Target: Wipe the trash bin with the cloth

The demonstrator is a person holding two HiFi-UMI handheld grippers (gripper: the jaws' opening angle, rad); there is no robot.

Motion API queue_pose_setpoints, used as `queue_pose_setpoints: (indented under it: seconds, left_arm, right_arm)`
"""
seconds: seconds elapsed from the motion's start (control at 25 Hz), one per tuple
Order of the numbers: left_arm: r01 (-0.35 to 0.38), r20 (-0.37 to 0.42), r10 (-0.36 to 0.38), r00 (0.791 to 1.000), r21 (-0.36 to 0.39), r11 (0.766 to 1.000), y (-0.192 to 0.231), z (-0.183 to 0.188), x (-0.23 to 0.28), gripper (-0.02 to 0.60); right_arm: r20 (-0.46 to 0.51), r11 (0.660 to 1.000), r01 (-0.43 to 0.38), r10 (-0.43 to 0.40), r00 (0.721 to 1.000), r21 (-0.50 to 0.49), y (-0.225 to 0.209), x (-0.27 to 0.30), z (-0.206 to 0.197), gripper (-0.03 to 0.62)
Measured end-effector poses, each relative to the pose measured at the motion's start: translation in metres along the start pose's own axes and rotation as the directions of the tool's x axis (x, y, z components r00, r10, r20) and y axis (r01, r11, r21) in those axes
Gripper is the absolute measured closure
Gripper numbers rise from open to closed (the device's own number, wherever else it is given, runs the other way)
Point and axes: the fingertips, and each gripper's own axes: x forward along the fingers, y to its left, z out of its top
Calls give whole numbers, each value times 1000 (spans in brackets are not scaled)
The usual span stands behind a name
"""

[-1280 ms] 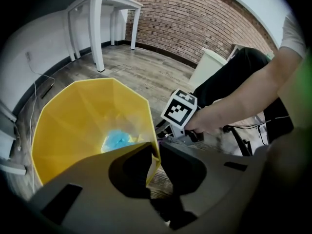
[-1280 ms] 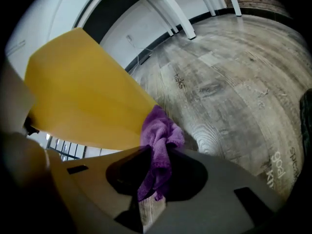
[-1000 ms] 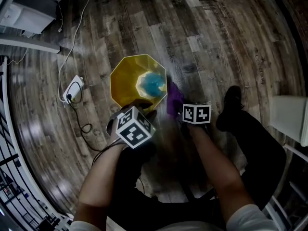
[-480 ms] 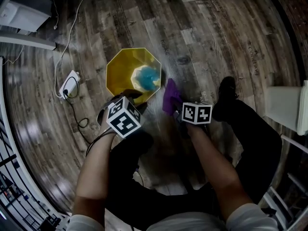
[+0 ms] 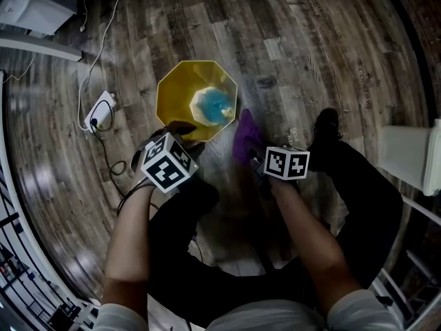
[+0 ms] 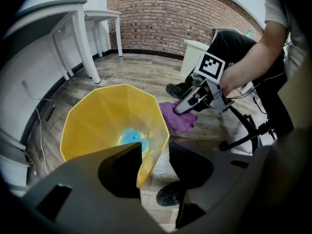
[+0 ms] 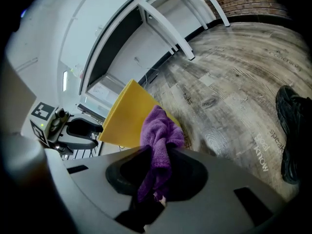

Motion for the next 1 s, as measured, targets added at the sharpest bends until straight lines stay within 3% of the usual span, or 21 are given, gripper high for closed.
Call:
queue_pose_setpoints:
  seconds: [0.24,0.4,0.52,0.76,1.0]
  left_arm:
    - [-36,-61,41,997,86,996,3,-14,14,425]
    - [-34,-104,42,994,76,997,7,-24,24,430]
    - [-15,-107,22,994,69,998,3,-21,24,496]
    - [32,-84,-26,996,63,998,-6,-9,25,528]
    - [38,-81,-33,996,66,997,-7,-3,28,534]
  right_arm:
    - [29,997,-70,69,997,38,36,-5,-2,505]
    - [61,994,-109,107,992,33,67,-11,3,505]
    - [106,993,-112,108,988,35,82,-19,6,505]
    - [151,994,-110,105,983,18,90,-28,17,505]
    - [84,996,-84,87,993,-37,70,0,16,505]
